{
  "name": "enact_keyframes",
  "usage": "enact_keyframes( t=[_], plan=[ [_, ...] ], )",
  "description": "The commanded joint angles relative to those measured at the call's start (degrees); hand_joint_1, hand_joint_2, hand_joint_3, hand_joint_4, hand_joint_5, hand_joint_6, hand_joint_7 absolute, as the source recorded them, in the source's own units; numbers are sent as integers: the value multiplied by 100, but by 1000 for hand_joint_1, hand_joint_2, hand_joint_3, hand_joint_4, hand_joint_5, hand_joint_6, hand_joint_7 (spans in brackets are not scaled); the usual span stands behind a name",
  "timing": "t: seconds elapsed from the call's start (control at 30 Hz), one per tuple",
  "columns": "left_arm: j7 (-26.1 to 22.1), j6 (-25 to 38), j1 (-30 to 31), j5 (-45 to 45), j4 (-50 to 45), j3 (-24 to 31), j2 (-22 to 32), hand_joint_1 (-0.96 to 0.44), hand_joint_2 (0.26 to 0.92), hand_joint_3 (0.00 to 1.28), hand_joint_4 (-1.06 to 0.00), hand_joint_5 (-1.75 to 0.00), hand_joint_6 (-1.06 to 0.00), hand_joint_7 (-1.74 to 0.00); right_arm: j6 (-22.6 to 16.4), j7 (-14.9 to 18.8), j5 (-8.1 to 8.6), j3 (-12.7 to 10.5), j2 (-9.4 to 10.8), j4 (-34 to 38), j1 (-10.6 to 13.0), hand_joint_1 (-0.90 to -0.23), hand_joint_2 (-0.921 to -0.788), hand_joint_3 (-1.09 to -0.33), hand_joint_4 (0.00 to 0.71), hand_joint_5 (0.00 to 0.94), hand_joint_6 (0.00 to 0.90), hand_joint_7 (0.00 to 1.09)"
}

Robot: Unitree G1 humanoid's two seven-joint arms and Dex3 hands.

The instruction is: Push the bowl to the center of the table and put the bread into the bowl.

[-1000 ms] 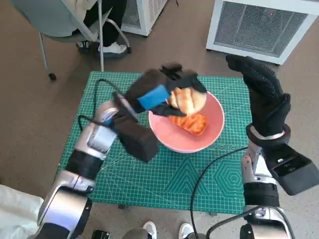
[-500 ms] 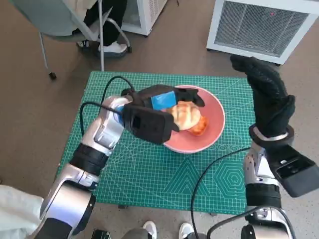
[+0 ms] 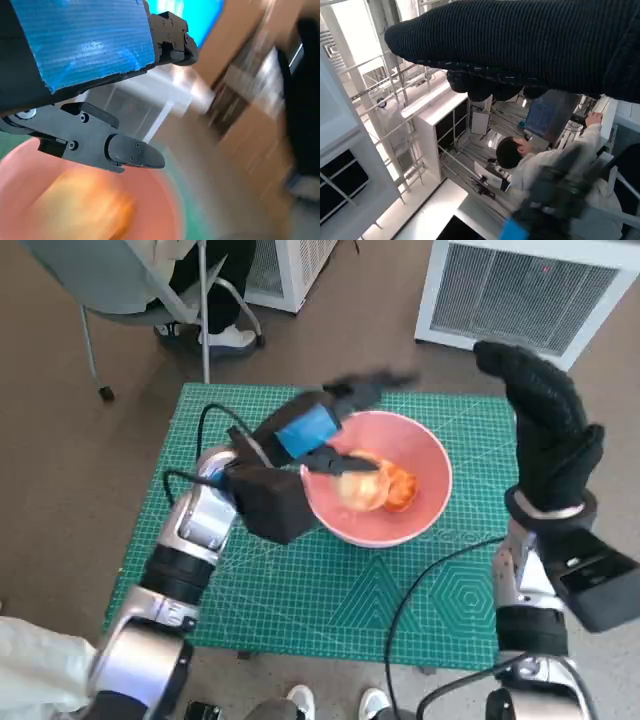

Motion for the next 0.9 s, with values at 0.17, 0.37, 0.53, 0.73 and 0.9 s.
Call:
enact_keyframes(
  t=[0.17,0.37,0.53,0.73,0.9],
  plan=[
    [531,-640,187,-741,31,543,-411,-430,921,282,-235,-45,-165,-294,302,-94,12,-32,-13,-54,-130,-640,-921,-791,392,1,320,187],
    [413,-717,325,-1318,-221,761,-597,-435,921,349,-258,-40,-175,-305,525,-358,-129,-28,30,-358,-155,-622,-921,-802,392,1,324,189],
    [512,-800,419,-1439,-444,846,-694,-448,921,400,-264,-26,-157,-346,637,-570,-261,-18,50,-557,-156,-598,-921,-819,391,0,323,190],
    [522,-812,542,-1526,-756,888,-763,-453,921,424,-280,-7,-72,-508,692,-720,-378,8,44,-658,-191,-580,-921,-846,391,0,319,194],
    [365,-720,623,-1746,-982,880,-811,-455,921,430,-279,-2,-38,-573,692,-783,-439,5,20,-646,-221,-577,-921,-855,390,0,315,196]
  ],
)
